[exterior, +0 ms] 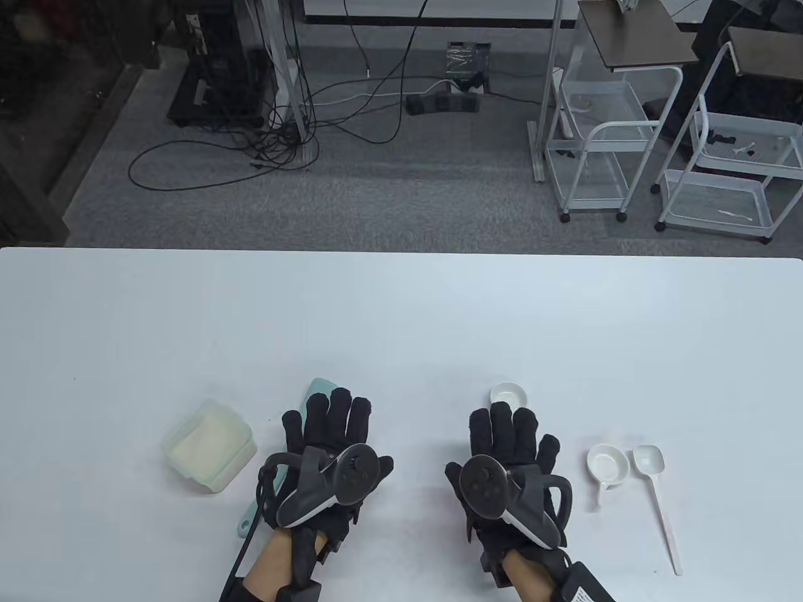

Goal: Scoop white sugar with coffee spoon and level it off using dessert spatula

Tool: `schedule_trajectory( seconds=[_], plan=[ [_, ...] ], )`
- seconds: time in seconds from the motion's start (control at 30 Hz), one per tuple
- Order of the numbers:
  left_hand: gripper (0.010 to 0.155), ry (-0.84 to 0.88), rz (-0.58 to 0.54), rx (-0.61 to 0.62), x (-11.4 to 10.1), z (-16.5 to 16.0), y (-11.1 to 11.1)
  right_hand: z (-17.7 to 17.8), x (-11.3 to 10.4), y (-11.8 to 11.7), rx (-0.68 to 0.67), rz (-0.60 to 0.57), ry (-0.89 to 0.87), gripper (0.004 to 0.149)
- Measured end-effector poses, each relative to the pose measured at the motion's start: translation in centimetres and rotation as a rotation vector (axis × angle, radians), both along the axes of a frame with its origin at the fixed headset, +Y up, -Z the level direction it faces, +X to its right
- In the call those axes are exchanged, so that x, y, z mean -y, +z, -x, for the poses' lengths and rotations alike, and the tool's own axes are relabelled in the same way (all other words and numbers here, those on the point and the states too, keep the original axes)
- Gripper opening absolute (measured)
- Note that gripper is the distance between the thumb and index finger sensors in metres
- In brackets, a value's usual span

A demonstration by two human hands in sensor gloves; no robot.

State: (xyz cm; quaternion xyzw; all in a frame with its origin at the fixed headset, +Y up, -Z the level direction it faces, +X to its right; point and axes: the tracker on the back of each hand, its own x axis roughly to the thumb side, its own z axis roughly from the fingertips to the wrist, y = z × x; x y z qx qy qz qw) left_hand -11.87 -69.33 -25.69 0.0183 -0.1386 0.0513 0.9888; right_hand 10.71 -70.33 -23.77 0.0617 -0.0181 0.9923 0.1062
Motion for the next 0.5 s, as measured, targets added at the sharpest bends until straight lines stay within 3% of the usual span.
schedule_trajectory(
  seconds=[0.5],
  plan=[
    [0.094, 0.001, 0.015, 0.000, -0.02, -0.13, 0.07, -0.04, -0.10, 0.01, 0.006, 0.003, 0.002, 0.083]
  ],
)
